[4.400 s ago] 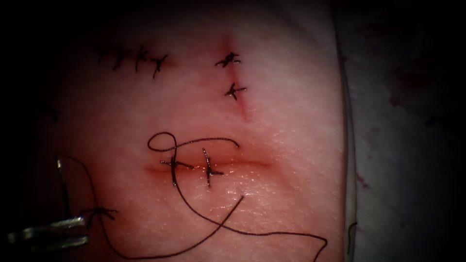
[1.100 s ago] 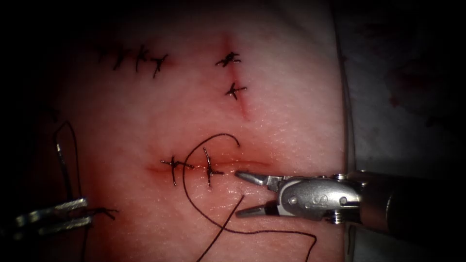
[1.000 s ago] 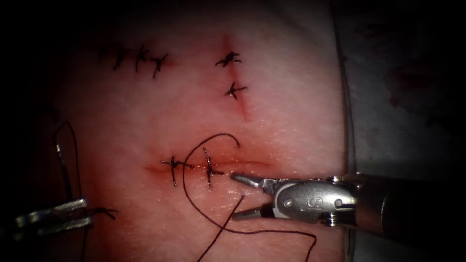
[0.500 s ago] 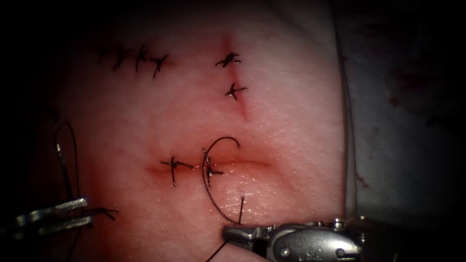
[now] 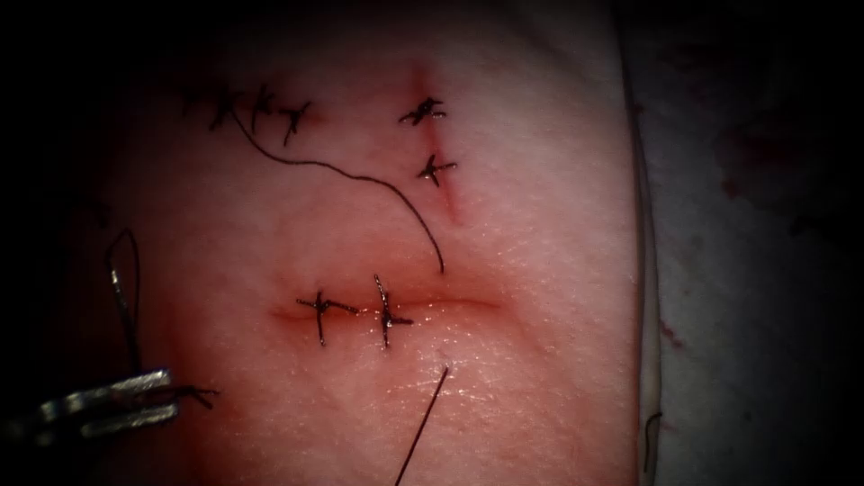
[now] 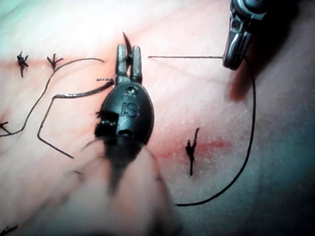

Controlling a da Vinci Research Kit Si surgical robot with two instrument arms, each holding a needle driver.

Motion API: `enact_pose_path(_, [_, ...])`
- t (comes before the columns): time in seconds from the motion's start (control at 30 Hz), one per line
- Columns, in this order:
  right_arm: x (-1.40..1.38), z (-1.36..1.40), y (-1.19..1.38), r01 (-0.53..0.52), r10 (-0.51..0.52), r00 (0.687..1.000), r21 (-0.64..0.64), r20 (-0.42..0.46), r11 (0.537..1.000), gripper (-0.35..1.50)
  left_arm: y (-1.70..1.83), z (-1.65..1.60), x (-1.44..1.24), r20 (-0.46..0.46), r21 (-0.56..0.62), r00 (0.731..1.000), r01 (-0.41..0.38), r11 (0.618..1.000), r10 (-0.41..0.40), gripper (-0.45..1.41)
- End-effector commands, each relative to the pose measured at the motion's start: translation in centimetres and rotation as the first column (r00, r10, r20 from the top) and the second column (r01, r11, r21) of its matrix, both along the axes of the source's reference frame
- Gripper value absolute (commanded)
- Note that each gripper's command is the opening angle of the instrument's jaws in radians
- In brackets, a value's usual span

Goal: Wound Closure
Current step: Use the right grasper to pull the suture through the wound until a short tail remains.

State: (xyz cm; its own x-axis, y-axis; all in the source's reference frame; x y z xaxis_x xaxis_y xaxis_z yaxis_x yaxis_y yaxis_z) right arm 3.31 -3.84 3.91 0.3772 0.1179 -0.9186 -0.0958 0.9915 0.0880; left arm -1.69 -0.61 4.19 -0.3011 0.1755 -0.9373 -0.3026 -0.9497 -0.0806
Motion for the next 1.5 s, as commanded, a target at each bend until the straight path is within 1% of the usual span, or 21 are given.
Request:
enact_pose_path(0.03, [0.09,0.03,0.02,0.0,0.0,1.0,0.005,-0.009,1.0,-0.03,0.01,0.06,-0.05,0.002,-0.001,1.0,0.0,1.0,0.0,-0.45])
enact_pose_path(0.1, [0.02,0.03,0.1,-0.007,0.007,1.0,0.002,-0.02,1.0,0.93,0.01,0.06,-0.04,0.002,-0.001,1.0,-0.001,1.0,0.001,-0.45])
enact_pose_path(0.13, [-0.03,0.03,0.15,-0.012,0.012,0.999,-0.009,-0.03,1.0,1.06,0.01,0.06,-0.04,0.002,-0.001,1.0,-0.001,1.0,0.001,-0.45])
enact_pose_path(0.17, [-0.09,0.04,0.2,-0.023,0.022,0.999,-0.015,-0.045,1.0,1.14,0.01,0.06,-0.04,0.002,-0.001,1.0,-0.001,1.0,0.001,-0.45])
enact_pose_path(0.23, [-0.25,0.06,0.34,-0.039,0.037,0.997,-0.016,-0.067,0.999,1.23,0.01,0.06,-0.04,0.003,-0.001,1.0,-0.001,1.0,0.001,-0.45])
enact_pose_path(0.3, [-0.47,0.15,0.57,-0.041,0.038,0.997,-0.035,-0.074,0.999,1.28,0.01,0.06,-0.04,0.003,-0.001,1.0,-0.001,1.0,0.001,-0.45])
enact_pose_path(0.37, [-0.58,0.24,0.68,-0.05,0.047,0.996,-0.031,-0.08,0.998,1.28,0.02,0.07,-0.04,0.003,-0.001,1.0,-0.001,1.0,0.001,-0.45])
enact_pose_path(0.43, [-0.66,0.4,0.78,-0.046,0.042,0.996,-0.047,-0.079,0.998,1.3,0.02,0.08,-0.04,0.003,-0.002,1.0,-0.001,1.0,0.001,-0.45])
enact_pose_path(0.6, [-0.73,0.88,0.96,-0.038,0.032,0.998,-0.102,-0.062,0.994,1.31,0.02,0.09,-0.04,0.002,-0.001,1.0,-0.003,1.0,0.003,-0.45])
enact_pose_path(0.67, [-0.74,1.11,1.04,-0.028,0.021,0.999,-0.17,-0.043,0.985,1.36,0.02,0.09,-0.04,0.002,-0.001,1.0,-0.003,1.0,0.003,-0.45])
enact_pose_path(0.7, [-0.75,1.23,1.08,-0.03,0.024,0.999,-0.18,-0.034,0.983,1.36,0.02,0.09,-0.04,0.002,-0.001,1.0,-0.003,1.0,0.003,-0.45])
enact_pose_path(0.83, [-0.75,1.54,1.14,-0.014,0.014,1.0,-0.191,-0.002,0.981,1.35,0.02,0.09,-0.04,0.002,-0.001,1.0,-0.004,1.0,0.004,-0.45])
enact_pose_path(0.9, [-0.74,1.63,1.13,0.002,0.001,1.0,-0.204,0.012,0.979,1.35,0.02,0.09,-0.04,0.002,-0.001,1.0,-0.004,1.0,0.004,-0.45])
enact_pose_path(1.0, [-0.69,1.75,1.09,0.018,-0.012,0.999,-0.207,0.032,0.978,1.3,0.02,0.09,-0.04,0.002,-0.001,1.0,-0.003,1.0,0.003,-0.45])
enact_pose_path(1.1, [-0.63,1.82,1.07,0.02,-0.012,0.999,-0.211,0.04,0.977,1.13,0.02,0.09,-0.04,0.001,-0.001,1.0,-0.003,1.0,0.003,-0.45])
enact_pose_path(1.2, [-0.58,1.83,1.07,0.025,-0.012,0.998,-0.22,0.062,0.975,0.57,0.02,0.09,-0.05,0.001,-0.001,1.0,-0.003,1.0,0.003,-0.45])
enact_pose_path(1.23, [-0.57,1.83,1.07,0.041,-0.025,0.997,-0.23,0.073,0.972,0.2,0.02,0.09,-0.05,0.001,-0.001,1.0,-0.003,1.0,0.003,-0.45])
enact_pose_path(1.27, [-0.55,1.82,1.07,0.081,-0.058,0.994,-0.267,0.092,0.96,-0.3,0.01,0.09,-0.05,0.001,-0.001,1.0,-0.003,1.0,0.003,-0.45])
enact_pose_path(1.3, [-0.55,1.82,1.07,0.109,-0.082,0.991,-0.278,0.107,0.954,-0.35,0.01,0.09,-0.05,0.001,-0.001,1.0,-0.003,1.0,0.003,-0.45])
enact_pose_path(1.33, [-0.54,1.81,1.07,0.131,-0.101,0.987,-0.272,0.121,0.953,-0.35,0.01,0.09,-0.05,0.001,-0.001,1.0,-0.003,1.0,0.003,-0.45])
enact_pose_path(1.5, [-0.59,1.73,0.97,0.149,-0.121,0.986,-0.272,0.116,0.951,-0.35,0.01,0.09,-0.05,-0.001,0.0,1.0,-0.005,1.0,0.005,-0.45])
